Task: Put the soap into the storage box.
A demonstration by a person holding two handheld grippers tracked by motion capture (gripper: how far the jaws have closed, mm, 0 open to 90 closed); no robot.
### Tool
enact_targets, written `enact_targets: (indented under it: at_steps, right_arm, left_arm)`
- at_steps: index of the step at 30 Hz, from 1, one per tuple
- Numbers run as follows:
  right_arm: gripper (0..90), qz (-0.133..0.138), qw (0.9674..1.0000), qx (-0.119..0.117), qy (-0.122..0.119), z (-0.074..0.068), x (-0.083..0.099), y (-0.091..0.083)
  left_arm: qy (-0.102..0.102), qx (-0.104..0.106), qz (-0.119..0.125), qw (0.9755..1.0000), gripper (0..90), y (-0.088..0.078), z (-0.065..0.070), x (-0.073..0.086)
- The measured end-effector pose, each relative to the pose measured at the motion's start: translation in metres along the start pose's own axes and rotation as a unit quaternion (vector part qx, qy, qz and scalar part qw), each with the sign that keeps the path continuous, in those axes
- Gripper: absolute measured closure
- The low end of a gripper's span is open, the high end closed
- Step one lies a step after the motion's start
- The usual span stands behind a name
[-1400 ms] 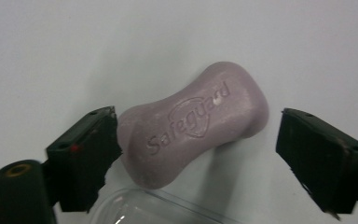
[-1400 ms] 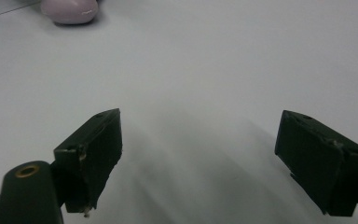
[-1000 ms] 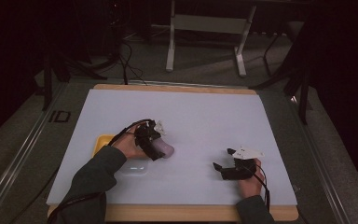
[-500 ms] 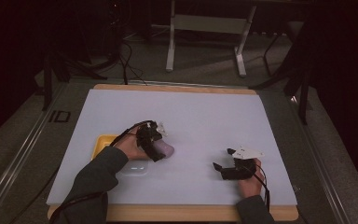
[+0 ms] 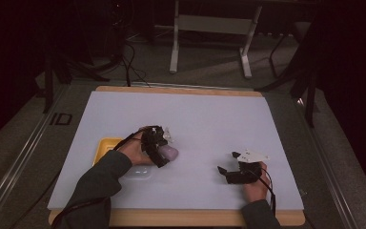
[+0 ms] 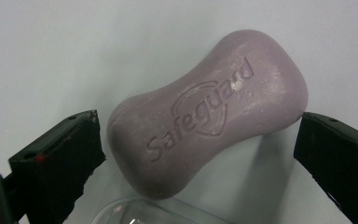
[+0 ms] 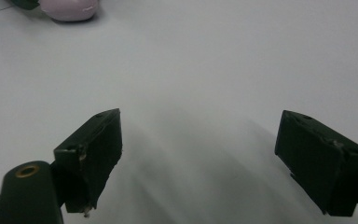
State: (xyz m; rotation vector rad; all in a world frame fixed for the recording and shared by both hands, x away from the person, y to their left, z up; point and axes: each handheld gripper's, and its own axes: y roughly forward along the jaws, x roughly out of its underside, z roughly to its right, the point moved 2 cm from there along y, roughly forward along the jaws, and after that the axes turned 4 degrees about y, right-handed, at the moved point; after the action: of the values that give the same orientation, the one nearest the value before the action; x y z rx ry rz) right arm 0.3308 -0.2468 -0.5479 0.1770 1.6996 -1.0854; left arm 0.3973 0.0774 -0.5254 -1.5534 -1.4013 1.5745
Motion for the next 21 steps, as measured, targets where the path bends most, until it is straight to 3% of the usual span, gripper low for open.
enact_targets:
  at_steps: [5,10,21]
  right_arm:
    - [14.4,0.000,1.0000,-0.001,0.001,0.000,0.000,0.000]
    - [14.4,0.000,1.0000,-0.001,0.000,0.000,0.000,0.000]
    - [14.4,-0.003,1.0000,-0.001,0.000,0.000,0.000,0.000]
  left_arm:
    - [0.005,-0.012,-0.009,0.9999,4.0,0.005,0.001,-0.003]
    - [0.006,-0.017,-0.002,0.9998,7.1,0.006,0.000,-0.007]
    - [-0.005,-0.003,0.011,0.9999,13.8,0.006,-0.011,-0.018]
